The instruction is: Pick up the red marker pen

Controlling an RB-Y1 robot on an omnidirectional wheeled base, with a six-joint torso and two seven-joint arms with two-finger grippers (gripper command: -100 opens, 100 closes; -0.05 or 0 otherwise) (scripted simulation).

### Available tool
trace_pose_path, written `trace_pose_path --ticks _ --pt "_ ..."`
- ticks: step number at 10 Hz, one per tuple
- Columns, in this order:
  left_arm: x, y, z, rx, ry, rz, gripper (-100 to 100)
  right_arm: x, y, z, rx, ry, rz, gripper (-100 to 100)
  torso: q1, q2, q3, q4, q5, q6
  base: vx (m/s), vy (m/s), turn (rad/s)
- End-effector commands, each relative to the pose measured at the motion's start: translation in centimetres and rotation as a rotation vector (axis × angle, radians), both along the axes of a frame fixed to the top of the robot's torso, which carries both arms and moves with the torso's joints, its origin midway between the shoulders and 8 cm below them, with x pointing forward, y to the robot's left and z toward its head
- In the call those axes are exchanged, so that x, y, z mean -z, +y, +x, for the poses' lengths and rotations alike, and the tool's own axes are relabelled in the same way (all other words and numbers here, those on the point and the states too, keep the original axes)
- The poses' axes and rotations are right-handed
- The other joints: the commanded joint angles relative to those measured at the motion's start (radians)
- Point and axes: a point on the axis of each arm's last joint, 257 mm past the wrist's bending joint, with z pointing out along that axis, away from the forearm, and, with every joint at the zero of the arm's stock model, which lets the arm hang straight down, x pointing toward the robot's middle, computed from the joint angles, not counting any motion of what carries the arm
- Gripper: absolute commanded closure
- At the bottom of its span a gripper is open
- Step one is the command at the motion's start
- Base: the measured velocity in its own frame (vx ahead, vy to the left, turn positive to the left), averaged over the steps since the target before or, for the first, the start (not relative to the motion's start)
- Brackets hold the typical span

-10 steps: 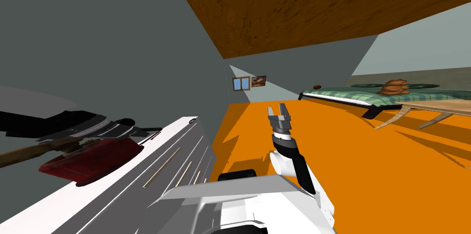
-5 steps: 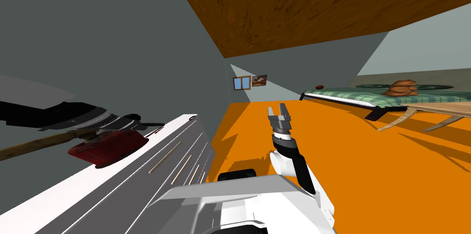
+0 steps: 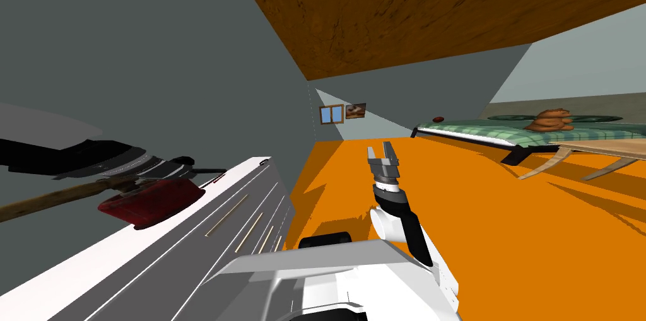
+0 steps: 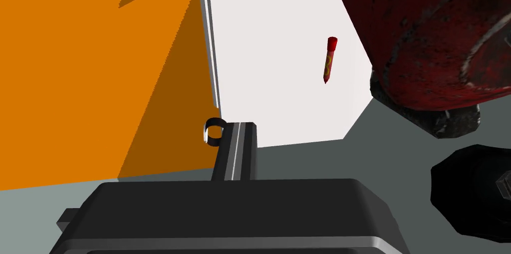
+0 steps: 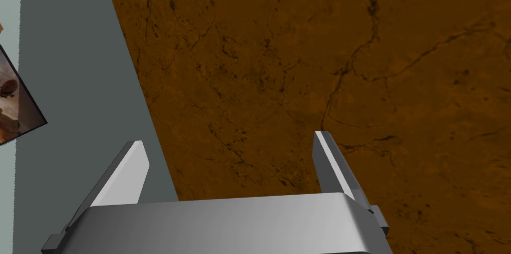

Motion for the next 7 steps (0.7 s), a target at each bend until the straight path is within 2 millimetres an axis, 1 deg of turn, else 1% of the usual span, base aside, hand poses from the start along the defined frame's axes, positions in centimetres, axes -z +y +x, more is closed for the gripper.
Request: trace_pose_path --ticks 1,3,4,5,6,7 --pt "1.8 0.2 -1.5 -0.015 0.029 -0.026 -100 0.0 0.0 0.0 0.0 0.0 0.0 0 0.0 0.0 0.0 0.0 0.0 0.0 0.084 0.075 -0.079" --pt "3.7 0.3 -3.2 -0.032 0.06 -0.055 -100 0.0 0.0 0.0 0.0 0.0 0.0 0 0.009 -0.007 -0.004 -0.002 0.002 0.0 0.141 0.154 -0.082" --pt "3.1 0.4 -2.8 -0.026 0.048 -0.045 -100 0.0 0.0 0.0 0.0 0.0 0.0 0 0.012 -0.009 -0.006 -0.002 0.003 0.0 0.07 0.085 -0.022" --pt "3.2 0.4 -2.9 -0.027 0.05 -0.046 0 0.0 0.0 0.0 0.0 0.0 0.0 0 0.008 -0.007 -0.004 -0.002 0.002 0.0 0.011 0.015 -0.002" --pt "1.4 0.5 -1.4 -0.013 0.018 -0.016 -100 0.0 0.0 0.0 0.0 0.0 0.0 0 0.003 -0.003 -0.002 -0.001 0.001 0.0 -0.087 -0.1 0.064" --pt "0.4 0.5 -0.7 -0.006 0.001 -0.002 -100 0.0 0.0 0.0 0.0 0.0 0.0 0 -0.005 0.002 0.001 0.0 -0.001 0.0 -0.191 -0.195 0.079"
